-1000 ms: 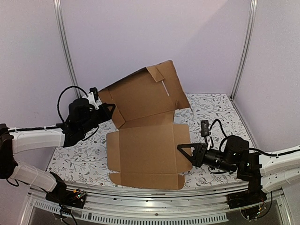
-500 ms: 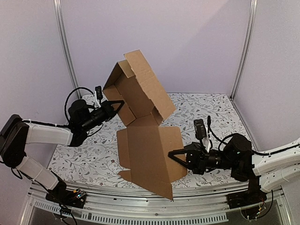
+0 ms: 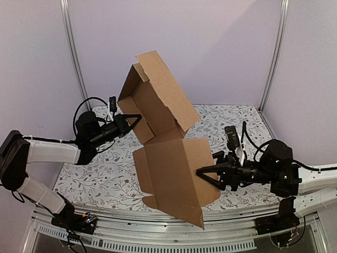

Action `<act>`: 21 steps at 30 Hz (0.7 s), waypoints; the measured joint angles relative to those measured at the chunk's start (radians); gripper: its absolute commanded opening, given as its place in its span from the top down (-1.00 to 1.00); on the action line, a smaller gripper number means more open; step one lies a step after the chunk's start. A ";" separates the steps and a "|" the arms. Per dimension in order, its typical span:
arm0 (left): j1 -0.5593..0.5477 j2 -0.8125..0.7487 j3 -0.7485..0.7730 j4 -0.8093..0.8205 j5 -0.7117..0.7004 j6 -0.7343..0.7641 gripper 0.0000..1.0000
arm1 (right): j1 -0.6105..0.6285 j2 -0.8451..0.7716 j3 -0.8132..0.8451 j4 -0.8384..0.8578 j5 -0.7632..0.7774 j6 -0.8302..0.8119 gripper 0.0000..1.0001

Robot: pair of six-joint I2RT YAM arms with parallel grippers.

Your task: Fold the paper box

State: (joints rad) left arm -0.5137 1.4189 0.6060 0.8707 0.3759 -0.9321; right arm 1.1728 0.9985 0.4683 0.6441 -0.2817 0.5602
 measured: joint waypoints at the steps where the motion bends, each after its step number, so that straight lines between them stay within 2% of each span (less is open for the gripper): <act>1: 0.000 -0.001 0.000 -0.001 0.009 0.000 1.00 | -0.002 -0.035 0.021 -0.065 0.010 -0.018 -0.24; 6: 0.002 -0.001 0.000 -0.006 0.036 0.001 1.00 | -0.009 -0.228 0.195 -0.464 0.069 -0.159 -0.46; 11: 0.003 -0.001 0.000 -0.018 0.053 0.013 1.00 | -0.009 -0.289 0.395 -0.741 0.093 -0.287 -0.52; 15: 0.003 -0.001 0.000 -0.032 0.055 0.034 1.00 | -0.009 -0.256 0.542 -0.889 0.098 -0.357 -0.52; 21: 0.004 -0.011 0.001 -0.098 0.050 0.090 1.00 | -0.009 -0.086 0.784 -1.042 0.132 -0.387 -0.48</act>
State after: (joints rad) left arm -0.5098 1.4078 0.6071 0.7731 0.4259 -0.8421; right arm 1.1641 0.9127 1.2518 -0.3981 -0.1501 0.1730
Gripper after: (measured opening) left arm 0.016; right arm 0.754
